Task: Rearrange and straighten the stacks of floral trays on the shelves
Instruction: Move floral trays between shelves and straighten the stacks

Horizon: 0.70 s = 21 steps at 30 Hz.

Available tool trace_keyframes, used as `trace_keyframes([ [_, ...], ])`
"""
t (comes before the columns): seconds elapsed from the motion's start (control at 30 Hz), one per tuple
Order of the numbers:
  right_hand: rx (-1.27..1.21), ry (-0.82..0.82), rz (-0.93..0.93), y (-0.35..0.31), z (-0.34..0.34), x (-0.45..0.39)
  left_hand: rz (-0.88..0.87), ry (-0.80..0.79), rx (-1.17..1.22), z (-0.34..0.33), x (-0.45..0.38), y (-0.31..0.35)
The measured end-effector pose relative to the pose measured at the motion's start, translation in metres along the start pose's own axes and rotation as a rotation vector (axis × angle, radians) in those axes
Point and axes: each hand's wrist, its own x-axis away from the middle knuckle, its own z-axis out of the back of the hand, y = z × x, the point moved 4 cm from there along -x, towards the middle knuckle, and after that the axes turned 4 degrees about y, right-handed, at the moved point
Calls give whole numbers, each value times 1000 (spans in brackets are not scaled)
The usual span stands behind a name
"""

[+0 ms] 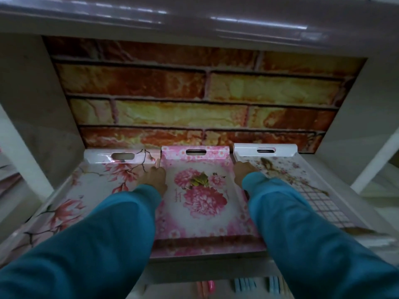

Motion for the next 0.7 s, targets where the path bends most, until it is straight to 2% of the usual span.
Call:
trace_keyframes([
  [0.13, -83, 12, 18, 3, -4, 2, 8, -12, 3, 0, 1, -5],
  [0.7, -141, -47, -19, 5, -19, 2, 46, -21, 14, 1, 2, -10],
])
